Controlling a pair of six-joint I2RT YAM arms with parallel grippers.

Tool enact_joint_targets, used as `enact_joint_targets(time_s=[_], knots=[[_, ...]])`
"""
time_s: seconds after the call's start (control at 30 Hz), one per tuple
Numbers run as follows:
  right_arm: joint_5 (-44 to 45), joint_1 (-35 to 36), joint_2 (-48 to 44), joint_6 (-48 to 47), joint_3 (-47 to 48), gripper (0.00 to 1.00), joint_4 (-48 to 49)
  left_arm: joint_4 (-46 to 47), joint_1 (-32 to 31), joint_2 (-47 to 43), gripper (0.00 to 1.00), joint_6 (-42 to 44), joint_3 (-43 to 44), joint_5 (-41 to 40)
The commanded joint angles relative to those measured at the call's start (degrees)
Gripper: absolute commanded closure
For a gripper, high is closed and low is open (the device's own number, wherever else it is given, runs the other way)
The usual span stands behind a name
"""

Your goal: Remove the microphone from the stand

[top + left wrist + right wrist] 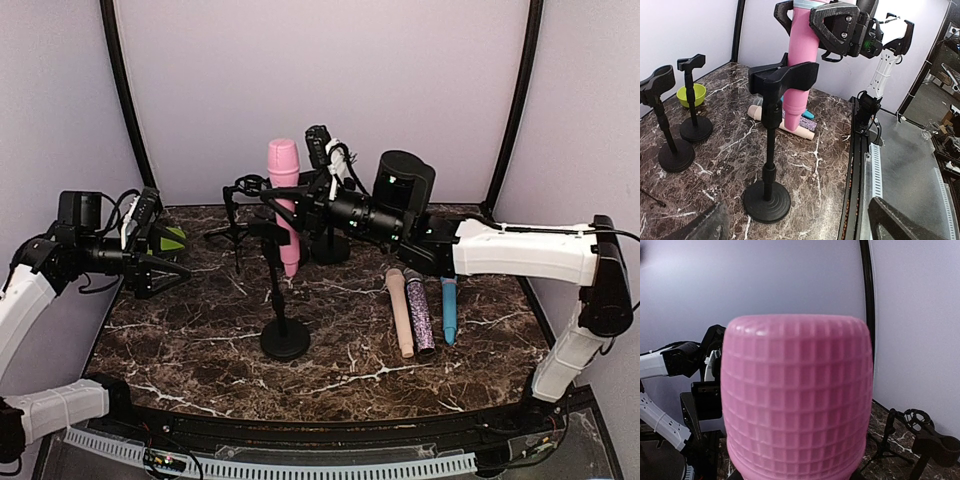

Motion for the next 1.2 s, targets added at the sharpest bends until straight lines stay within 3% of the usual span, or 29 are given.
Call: enact_joint_targets(time_s=[0.0,0.3,0.5,0.83,1.0,1.17], knots=[[-4.34,0.94,-1.22,3.53,-1.44,0.99,13.29,8.15,0.2,-0.12,0.01,-0.8,-2.47,5.38],[-5.76,1.9,-3.02,4.17,-5.78,0.8,13.74,15.09,-3.11,9.95,0.01,3.3,1.87,10.2],[-4.47,1.9,-6.3,4.64,-7.07,0.52,11.02,16.29,-9.47,18.79,0.01,5.13,8.01,9.35],[-2.78,1.9,-10.4,1.38,-7.65,0.47,2.81,4.72,-17.16,27.38,0.01,16.5,19.21,5.47],[-3.16,1.91,-10.59,0.08,-7.03,0.49,-0.51,4.04,-19.0,29.64,0.01,19.2,20.63,2.88],[-2.9,1.99,-9.44,-0.22,-5.23,0.53,-3.03,4.92,-20.12,31.43,0.16,19.7,23.24,2.51]])
